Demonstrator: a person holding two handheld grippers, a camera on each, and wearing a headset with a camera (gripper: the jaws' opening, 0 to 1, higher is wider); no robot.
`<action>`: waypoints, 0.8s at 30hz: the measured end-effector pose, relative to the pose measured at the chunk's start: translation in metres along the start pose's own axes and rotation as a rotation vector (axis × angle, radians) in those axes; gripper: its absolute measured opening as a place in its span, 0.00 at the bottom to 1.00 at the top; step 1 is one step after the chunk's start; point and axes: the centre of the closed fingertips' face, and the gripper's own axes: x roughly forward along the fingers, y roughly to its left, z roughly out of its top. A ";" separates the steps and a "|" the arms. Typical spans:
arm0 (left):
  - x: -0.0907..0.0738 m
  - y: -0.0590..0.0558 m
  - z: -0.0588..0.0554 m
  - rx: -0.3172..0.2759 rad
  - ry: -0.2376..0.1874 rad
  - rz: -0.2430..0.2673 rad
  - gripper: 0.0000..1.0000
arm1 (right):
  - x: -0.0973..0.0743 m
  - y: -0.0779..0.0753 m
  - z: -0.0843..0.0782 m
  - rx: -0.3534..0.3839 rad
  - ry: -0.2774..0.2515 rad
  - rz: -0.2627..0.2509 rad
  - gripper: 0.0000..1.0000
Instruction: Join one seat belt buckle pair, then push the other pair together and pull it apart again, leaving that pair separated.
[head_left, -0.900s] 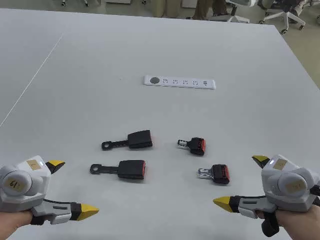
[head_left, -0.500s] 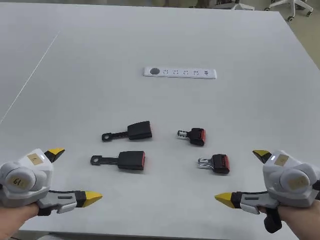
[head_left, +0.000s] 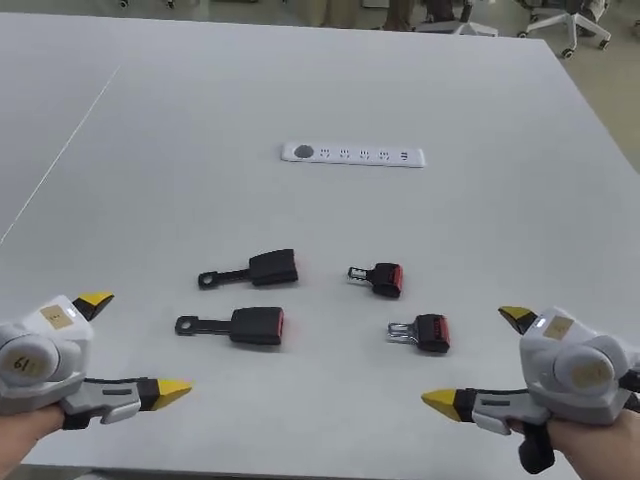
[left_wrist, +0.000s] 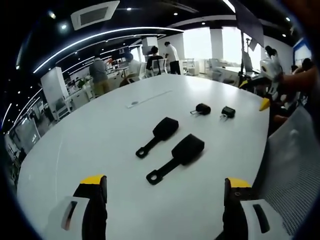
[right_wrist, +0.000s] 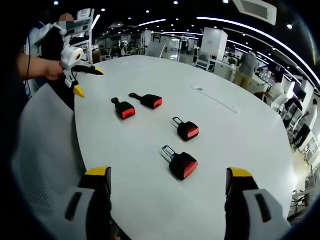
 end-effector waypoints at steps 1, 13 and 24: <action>0.001 0.000 0.001 0.003 -0.002 0.000 0.99 | 0.001 -0.001 -0.001 0.005 0.002 0.000 0.96; 0.004 0.004 -0.004 0.059 0.028 -0.006 0.97 | 0.001 0.001 0.000 0.019 0.002 -0.005 0.95; 0.009 0.006 0.000 0.037 0.013 0.006 0.98 | -0.005 -0.006 0.010 0.015 -0.024 -0.020 0.91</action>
